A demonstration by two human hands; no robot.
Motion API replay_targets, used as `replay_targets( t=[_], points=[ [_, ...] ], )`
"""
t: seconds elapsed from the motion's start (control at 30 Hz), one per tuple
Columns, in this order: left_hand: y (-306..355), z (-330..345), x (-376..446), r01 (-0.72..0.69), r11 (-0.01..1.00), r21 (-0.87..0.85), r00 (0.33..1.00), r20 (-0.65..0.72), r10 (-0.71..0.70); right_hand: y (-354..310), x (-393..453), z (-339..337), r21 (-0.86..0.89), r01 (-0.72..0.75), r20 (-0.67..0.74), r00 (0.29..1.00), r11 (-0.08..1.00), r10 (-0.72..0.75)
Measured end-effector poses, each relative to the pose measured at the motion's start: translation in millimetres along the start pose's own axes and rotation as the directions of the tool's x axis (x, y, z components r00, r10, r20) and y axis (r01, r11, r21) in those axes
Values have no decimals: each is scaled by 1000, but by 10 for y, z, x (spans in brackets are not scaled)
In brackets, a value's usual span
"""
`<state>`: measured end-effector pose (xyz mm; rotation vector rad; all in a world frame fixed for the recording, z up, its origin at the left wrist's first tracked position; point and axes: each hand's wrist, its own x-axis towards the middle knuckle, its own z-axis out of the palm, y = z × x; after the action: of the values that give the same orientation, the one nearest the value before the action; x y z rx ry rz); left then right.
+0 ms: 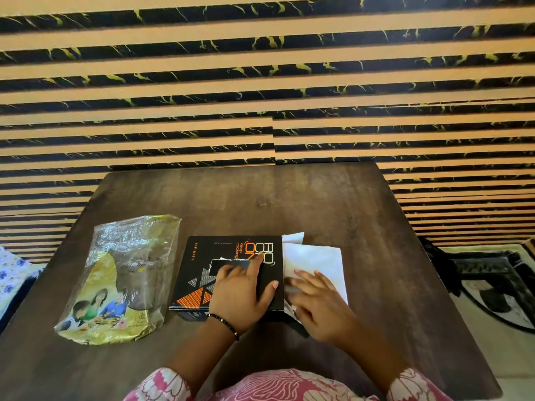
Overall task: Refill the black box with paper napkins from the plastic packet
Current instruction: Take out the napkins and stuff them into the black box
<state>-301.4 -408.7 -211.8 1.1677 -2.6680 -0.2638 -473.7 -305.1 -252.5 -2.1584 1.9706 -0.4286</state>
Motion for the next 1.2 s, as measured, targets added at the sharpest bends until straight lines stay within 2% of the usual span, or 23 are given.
replay_targets(
  t=[0.2, 0.27, 0.33, 0.37, 0.4, 0.43, 0.47, 0.5, 0.53, 0.63, 0.8, 1.0, 1.1, 1.2],
  points=[
    [23, 13, -33, -17, 1000, 9, 999, -27, 17, 48, 6, -84, 44, -14, 167, 986, 999, 7],
    [22, 28, -23, -3, 1000, 27, 999, -36, 4, 68, 21, -140, 187, -86, 185, 981, 979, 51],
    [22, 38, -12, 18, 999, 35, 998, -52, -16, 60, -16, -195, 405, -201, 49, 979, 892, 198],
    [28, 38, -10, 33, 999, 38, 998, -62, -30, 73, -50, -207, 487, -273, -55, 938, 829, 342],
    [32, 40, -15, 51, 998, 42, 996, -75, -47, 81, -81, -224, 532, -366, -141, 851, 763, 506],
    [41, 38, -24, 69, 996, 48, 994, -93, -64, 86, -115, -242, 556, -486, -157, 735, 674, 659],
    [51, 34, -34, 87, 995, 57, 990, -112, -80, 87, -145, -261, 563, -599, -107, 630, 569, 769],
    [61, 34, -39, 101, 993, 66, 988, -127, -92, 89, -169, -263, 563, -678, -21, 560, 473, 828],
    [63, 41, -38, 107, 992, 73, 987, -126, -97, 92, -183, -249, 564, -716, 63, 535, 412, 842],
    [36, 79, -4, 50, 991, 121, 997, -70, -42, 58, -182, -211, 571, -728, 179, 561, 379, 808],
    [1, 97, 41, 4, 986, 166, 997, 74, -17, -14, -69, -256, 596, -709, 127, 547, 377, 827],
    [4, 102, 52, 6, 991, 130, 997, 75, -16, -94, 36, -312, 592, -697, 117, 571, 405, 812],
    [18, 72, 50, 8, 993, 122, 995, 102, -21, -124, 53, -310, 567, -687, 88, 599, 454, 796],
    [28, 44, 65, 15, 990, 142, 993, 110, -31, -109, 83, -297, 557, -693, 135, 620, 458, 773]
  ],
)
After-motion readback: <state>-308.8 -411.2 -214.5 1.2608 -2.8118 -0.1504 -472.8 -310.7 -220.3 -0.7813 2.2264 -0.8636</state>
